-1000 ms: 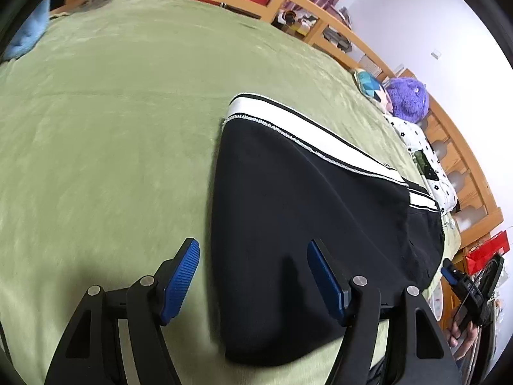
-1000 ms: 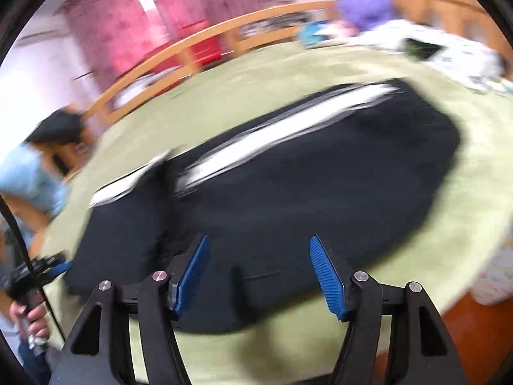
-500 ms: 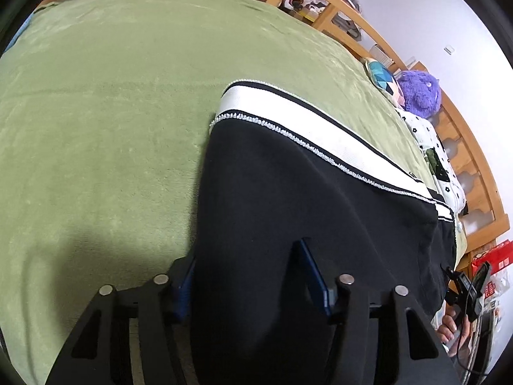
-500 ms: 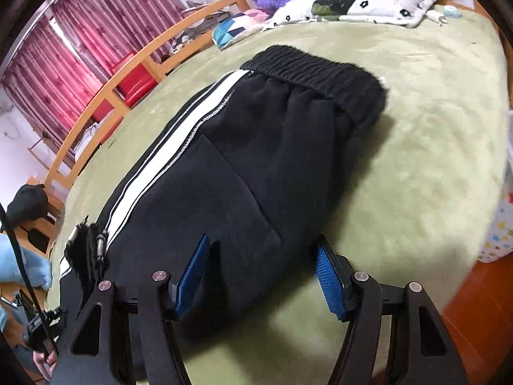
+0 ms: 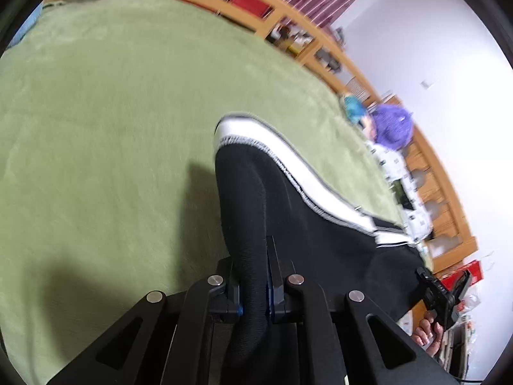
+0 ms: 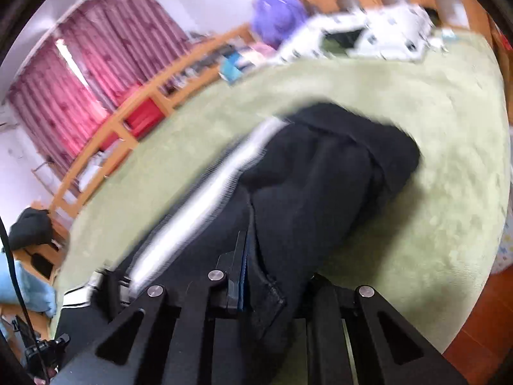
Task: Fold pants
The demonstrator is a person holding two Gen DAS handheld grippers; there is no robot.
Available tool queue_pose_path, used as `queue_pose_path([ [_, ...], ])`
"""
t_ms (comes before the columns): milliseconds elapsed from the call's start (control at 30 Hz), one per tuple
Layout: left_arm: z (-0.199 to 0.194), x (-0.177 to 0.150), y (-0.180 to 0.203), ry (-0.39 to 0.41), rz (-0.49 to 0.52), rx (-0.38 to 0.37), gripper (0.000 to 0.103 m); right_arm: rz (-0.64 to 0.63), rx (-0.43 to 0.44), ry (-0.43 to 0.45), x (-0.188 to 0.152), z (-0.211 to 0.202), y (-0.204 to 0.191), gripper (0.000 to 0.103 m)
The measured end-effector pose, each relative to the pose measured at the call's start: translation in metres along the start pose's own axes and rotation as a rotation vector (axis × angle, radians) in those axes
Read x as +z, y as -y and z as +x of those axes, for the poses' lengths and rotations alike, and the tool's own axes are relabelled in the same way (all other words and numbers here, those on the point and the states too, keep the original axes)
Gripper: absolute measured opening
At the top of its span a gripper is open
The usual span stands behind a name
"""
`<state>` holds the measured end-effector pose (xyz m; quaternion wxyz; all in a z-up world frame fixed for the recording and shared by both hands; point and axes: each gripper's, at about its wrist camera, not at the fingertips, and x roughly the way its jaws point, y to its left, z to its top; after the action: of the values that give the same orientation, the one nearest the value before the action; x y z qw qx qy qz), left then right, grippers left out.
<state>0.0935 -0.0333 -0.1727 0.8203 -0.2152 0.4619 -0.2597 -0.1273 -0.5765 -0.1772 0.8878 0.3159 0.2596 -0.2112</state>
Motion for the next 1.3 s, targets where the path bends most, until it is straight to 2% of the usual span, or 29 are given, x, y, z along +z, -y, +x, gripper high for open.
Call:
queue_pose_path([
  [67, -0.014, 0.007, -0.004, 0.006, 0.013, -0.003, 0.01, -0.019, 0.021, 0.017, 0.002, -0.011, -0.028, 0.013],
  [200, -0.057, 0.014, -0.021, 0.071, 0.048, 0.046, 0.009, -0.057, 0.06, -0.002, -0.01, -0.021, -0.072, 0.013],
  [333, -0.104, 0.022, -0.069, 0.118, -0.017, 0.094, 0.01, -0.097, 0.121, -0.039, -0.041, -0.032, -0.112, 0.013],
  [433, -0.137, 0.025, -0.107, 0.166, -0.069, 0.162, 0.01, -0.146, 0.187, -0.095, -0.077, -0.034, -0.148, 0.013],
  [500, -0.144, 0.023, -0.122, 0.156, -0.057, 0.202, 0.01, -0.177, 0.218, -0.142, -0.097, -0.032, -0.164, 0.014],
  [567, -0.138, 0.017, -0.128, 0.133, -0.073, 0.206, 0.01, -0.201, 0.217, -0.188, -0.116, -0.03, -0.173, 0.015],
  [633, -0.126, 0.012, -0.128, 0.1, -0.061, 0.283, 0.015, -0.213, 0.196, -0.238, -0.13, -0.027, -0.169, 0.021],
  [667, -0.116, 0.009, -0.124, 0.063, -0.041, 0.372, 0.027, -0.208, 0.189, -0.261, -0.134, -0.026, -0.162, 0.028],
  [700, -0.111, 0.007, -0.122, 0.046, -0.028, 0.413, 0.033, -0.196, 0.185, -0.279, -0.136, -0.025, -0.154, 0.035],
  [733, -0.107, 0.004, -0.119, 0.038, -0.008, 0.445, 0.033, -0.174, 0.183, -0.31, -0.138, -0.023, -0.142, 0.038],
  [800, -0.107, -0.002, -0.11, 0.043, 0.028, 0.465, 0.035, -0.127, 0.184, -0.357, -0.137, -0.026, -0.121, 0.051],
  [867, -0.111, -0.007, -0.1, 0.048, 0.066, 0.469, 0.035, -0.077, 0.217, -0.358, -0.136, -0.034, -0.102, 0.058],
  [933, -0.125, -0.013, -0.097, 0.071, 0.091, 0.494, 0.046, -0.007, 0.247, -0.341, -0.131, -0.043, -0.082, 0.061],
  [967, -0.133, -0.015, -0.091, 0.107, 0.11, 0.531, 0.056, 0.013, 0.257, -0.334, -0.131, -0.047, -0.078, 0.061],
  [1000, -0.143, -0.02, -0.087, 0.134, 0.13, 0.548, 0.059, 0.045, 0.274, -0.324, -0.13, -0.049, -0.072, 0.062],
  [1067, -0.158, -0.022, -0.073, 0.186, 0.175, 0.551, 0.063, 0.088, 0.296, -0.309, -0.127, -0.048, -0.068, 0.069],
  [1133, -0.168, -0.023, -0.064, 0.207, 0.172, 0.5, 0.067, 0.145, 0.319, -0.296, -0.126, -0.042, -0.063, 0.072],
  [1200, -0.166, -0.023, -0.057, 0.174, 0.168, 0.435, 0.067, 0.231, 0.364, -0.304, -0.124, -0.028, -0.057, 0.078],
  [1300, -0.152, -0.026, -0.051, 0.145, 0.143, 0.409, 0.067, 0.333, 0.385, -0.328, -0.125, -0.005, -0.052, 0.081],
])
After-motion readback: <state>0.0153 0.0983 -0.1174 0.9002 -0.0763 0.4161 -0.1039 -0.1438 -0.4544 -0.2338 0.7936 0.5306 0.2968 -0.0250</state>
